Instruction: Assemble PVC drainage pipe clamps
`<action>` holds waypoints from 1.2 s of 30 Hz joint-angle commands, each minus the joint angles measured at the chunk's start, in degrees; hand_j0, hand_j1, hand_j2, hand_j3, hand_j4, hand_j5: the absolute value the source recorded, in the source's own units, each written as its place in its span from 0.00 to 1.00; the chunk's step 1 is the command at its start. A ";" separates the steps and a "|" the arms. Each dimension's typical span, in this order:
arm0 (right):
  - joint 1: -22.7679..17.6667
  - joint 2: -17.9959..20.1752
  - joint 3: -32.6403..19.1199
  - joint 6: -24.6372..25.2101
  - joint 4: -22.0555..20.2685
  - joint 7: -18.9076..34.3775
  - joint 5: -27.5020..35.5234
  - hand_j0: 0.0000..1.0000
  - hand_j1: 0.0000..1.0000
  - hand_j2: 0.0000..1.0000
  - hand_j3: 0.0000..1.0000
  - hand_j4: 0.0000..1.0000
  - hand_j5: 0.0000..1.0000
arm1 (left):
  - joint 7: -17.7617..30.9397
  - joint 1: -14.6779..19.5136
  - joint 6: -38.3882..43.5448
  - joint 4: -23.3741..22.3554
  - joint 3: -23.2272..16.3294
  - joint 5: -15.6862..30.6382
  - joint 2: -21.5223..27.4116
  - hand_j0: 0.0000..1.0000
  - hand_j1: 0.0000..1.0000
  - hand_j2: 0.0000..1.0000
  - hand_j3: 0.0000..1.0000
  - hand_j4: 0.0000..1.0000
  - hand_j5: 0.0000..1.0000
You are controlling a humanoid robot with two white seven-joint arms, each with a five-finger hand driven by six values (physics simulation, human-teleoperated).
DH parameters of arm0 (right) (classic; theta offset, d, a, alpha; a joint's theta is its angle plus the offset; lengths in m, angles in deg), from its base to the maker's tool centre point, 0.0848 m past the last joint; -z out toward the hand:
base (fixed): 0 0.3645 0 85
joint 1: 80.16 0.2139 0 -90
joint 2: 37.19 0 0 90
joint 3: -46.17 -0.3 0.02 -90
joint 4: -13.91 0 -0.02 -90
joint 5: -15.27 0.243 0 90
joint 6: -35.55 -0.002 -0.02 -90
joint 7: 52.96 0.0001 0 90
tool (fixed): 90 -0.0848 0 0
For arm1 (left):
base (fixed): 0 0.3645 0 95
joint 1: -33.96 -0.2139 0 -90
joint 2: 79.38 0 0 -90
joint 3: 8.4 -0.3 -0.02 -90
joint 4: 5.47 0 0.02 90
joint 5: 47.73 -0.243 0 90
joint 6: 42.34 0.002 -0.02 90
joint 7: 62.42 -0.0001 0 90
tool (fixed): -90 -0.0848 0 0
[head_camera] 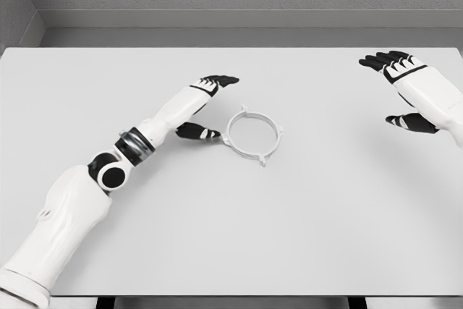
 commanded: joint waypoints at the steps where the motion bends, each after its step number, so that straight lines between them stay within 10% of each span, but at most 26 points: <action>1: 0.00 0.10 -0.08 0.16 0.11 -0.09 0.39 1.00 1.00 1.00 1.00 1.00 1.00 | -0.03 0.00 -0.01 -0.40 0.11 0.27 0.05 1.00 1.00 1.00 1.00 1.00 1.00; 36: 0.09 0.01 0.00 0.16 0.11 -0.01 0.39 1.00 1.00 1.00 1.00 1.00 1.00 | -0.03 2.02 -0.01 -3.92 -0.59 -0.26 -2.76 1.00 1.00 1.00 1.00 1.00 1.00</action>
